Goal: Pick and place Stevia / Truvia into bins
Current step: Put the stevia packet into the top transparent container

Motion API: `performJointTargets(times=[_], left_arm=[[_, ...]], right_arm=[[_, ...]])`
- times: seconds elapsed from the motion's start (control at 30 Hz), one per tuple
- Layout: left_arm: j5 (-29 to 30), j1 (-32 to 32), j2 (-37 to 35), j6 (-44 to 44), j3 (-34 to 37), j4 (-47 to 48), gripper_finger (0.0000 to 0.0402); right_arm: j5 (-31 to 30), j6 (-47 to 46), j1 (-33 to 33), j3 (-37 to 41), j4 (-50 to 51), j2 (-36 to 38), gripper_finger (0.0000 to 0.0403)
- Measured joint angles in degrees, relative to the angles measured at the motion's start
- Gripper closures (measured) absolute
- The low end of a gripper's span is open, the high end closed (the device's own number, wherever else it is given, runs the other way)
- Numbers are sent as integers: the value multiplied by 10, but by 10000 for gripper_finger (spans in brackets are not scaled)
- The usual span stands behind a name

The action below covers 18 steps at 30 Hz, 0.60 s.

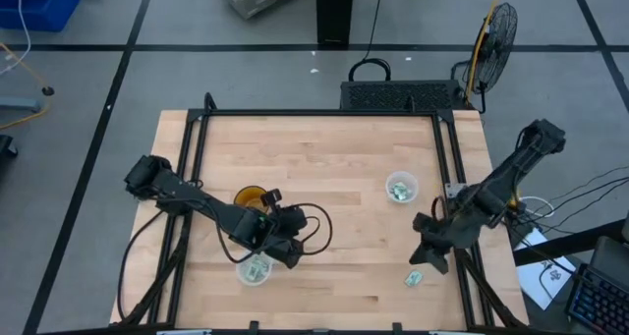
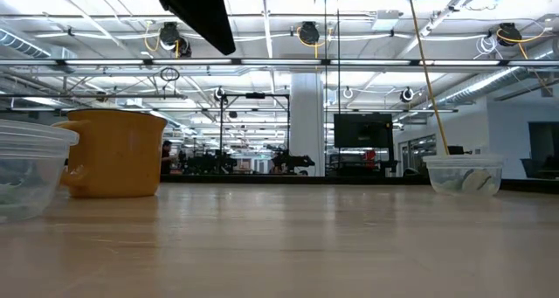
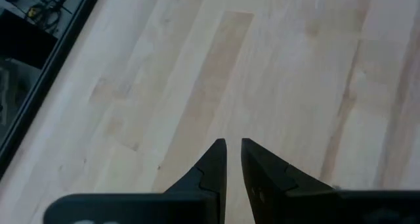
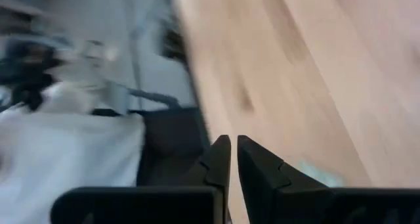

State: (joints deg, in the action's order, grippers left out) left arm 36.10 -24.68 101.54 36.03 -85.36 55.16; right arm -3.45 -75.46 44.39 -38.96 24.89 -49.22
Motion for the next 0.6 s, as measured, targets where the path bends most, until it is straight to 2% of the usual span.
performJointTargets(times=[0.1,0.33,0.47,0.6], left_arm=[[0,9,0,-2,0,0,350],[0,24,0,1,0,-2,350],[0,25,0,-1,0,-2,350],[0,25,0,-11,0,-4,350]], right_arm=[[35,-82,15,39,10,-9,381],[56,-182,20,142,-25,-11,381],[96,-215,19,197,-102,-11,381],[94,-227,18,226,-127,-11,381]])
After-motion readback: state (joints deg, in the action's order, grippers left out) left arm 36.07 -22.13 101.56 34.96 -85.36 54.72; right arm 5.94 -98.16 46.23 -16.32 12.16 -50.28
